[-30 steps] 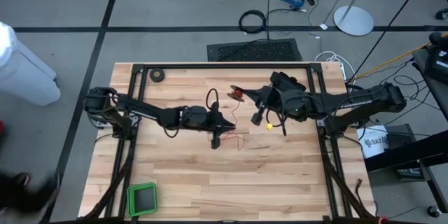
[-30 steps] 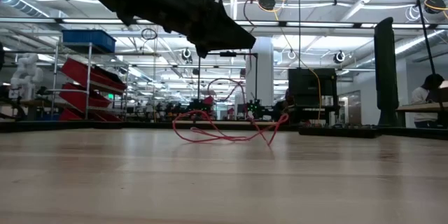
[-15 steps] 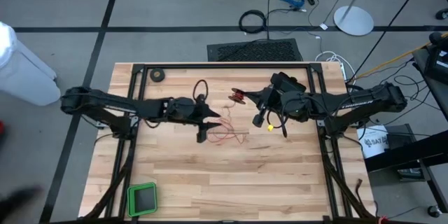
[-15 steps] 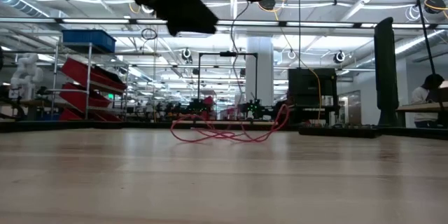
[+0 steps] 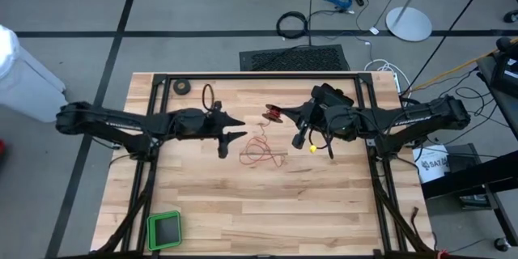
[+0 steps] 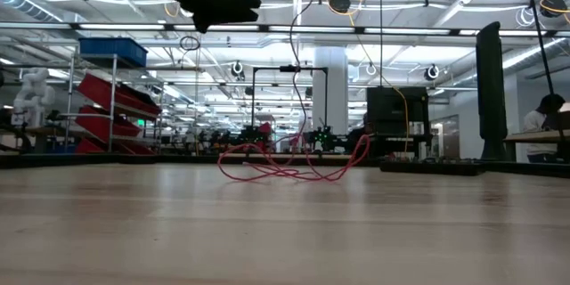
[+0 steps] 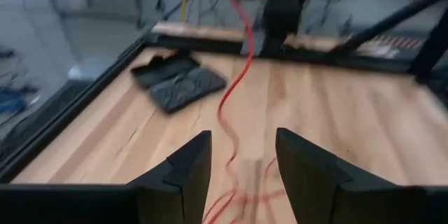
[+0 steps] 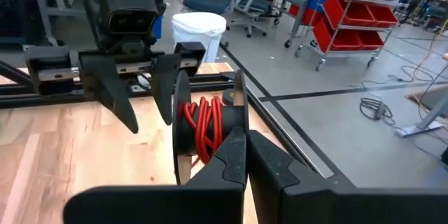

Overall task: Coil cords
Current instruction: Uncoil the red wire from the spool

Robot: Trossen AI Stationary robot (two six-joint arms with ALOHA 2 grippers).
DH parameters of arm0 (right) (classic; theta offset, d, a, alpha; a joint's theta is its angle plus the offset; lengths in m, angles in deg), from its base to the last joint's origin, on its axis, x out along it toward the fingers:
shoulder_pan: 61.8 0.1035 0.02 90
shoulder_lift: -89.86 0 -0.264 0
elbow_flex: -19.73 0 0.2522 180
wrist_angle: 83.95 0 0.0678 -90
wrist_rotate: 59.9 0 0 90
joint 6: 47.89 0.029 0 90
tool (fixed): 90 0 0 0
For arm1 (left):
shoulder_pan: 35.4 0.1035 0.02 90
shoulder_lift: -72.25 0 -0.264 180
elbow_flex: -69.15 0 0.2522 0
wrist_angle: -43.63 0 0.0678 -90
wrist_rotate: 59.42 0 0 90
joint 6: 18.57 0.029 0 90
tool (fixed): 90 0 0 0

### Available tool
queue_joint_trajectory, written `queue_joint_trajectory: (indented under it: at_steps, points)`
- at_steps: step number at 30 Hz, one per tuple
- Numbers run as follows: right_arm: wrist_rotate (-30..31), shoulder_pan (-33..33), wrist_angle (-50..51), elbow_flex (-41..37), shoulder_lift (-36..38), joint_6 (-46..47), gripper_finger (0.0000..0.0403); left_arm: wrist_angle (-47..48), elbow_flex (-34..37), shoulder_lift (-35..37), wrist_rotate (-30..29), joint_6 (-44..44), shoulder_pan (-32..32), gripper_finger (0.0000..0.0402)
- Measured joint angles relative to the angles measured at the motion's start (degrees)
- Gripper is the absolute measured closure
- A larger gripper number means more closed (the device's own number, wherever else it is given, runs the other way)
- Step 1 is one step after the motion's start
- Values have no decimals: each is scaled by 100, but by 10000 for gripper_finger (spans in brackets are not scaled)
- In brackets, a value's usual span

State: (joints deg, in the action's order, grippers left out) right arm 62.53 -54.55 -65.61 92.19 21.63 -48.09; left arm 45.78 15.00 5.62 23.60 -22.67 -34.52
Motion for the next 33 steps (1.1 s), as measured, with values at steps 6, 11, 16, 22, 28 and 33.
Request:
queue_joint_trajectory:
  at_steps: [6,11,16,22,28,33]
  points:
    - [-255,-4,-11,0,0,75,403,-1399,567,-53,312,-160,265,235]
    - [-270,-34,-13,0,0,84,403,-2473,696,-360,517,-212,276,235]
    - [-284,-52,-10,0,0,115,403,-3347,695,-961,833,-269,274,235]
    - [-431,-55,-6,0,0,114,403,-3823,695,-1447,709,-113,274,235]
    - [-434,-55,0,0,0,113,403,-3948,637,-1665,620,43,274,235]
    - [-434,-55,1,0,-1,113,403,-3991,619,-1787,603,48,274,235]
